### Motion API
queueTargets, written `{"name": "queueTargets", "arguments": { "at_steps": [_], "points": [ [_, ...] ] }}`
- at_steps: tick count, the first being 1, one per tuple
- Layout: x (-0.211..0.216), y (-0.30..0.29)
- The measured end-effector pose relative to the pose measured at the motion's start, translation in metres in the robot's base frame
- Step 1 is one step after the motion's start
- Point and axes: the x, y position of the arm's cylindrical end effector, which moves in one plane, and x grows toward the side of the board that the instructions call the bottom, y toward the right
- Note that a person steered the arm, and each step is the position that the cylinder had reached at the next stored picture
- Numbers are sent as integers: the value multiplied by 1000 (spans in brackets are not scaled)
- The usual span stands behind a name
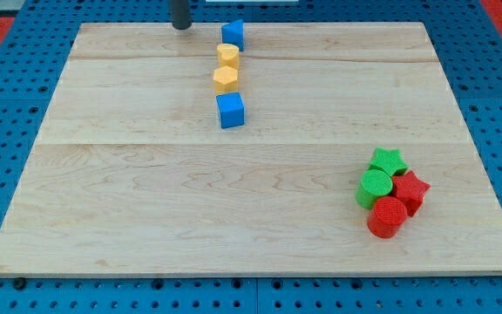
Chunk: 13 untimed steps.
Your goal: Push the blue triangle into the yellow heart
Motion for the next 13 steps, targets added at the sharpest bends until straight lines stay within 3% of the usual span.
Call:
{"name": "queueTargets", "arguments": {
  "at_steps": [6, 8, 11, 13],
  "points": [
    [11, 156],
    [11, 77],
    [10, 33],
    [21, 47]
  ]
}}
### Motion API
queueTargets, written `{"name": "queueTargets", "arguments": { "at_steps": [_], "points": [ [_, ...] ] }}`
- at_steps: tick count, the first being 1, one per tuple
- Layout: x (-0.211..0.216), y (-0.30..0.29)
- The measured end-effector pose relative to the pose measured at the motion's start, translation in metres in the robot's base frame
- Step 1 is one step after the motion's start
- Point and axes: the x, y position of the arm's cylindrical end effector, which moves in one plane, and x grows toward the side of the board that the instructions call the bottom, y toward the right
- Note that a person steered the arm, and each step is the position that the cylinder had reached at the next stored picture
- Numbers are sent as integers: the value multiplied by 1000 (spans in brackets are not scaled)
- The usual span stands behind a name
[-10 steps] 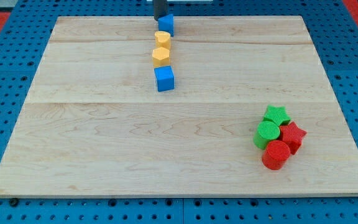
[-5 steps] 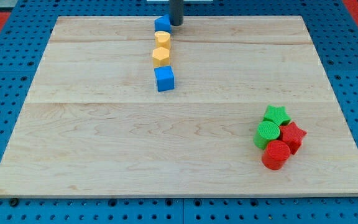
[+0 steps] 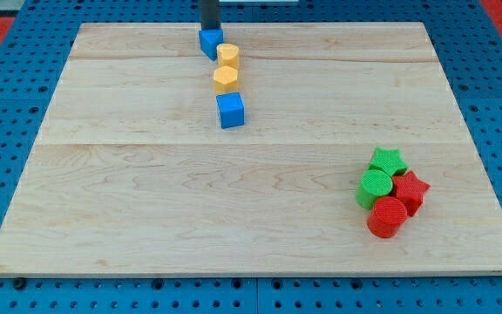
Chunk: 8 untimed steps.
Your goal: Push the blue triangle into the yellow heart
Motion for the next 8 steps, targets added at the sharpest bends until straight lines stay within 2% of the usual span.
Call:
{"name": "queueTargets", "arguments": {
  "at_steps": [2, 3, 4, 5, 6, 8],
  "points": [
    [16, 22],
    [-12, 10],
    [-12, -19],
    [10, -39],
    [16, -5],
    [37, 0]
  ]
}}
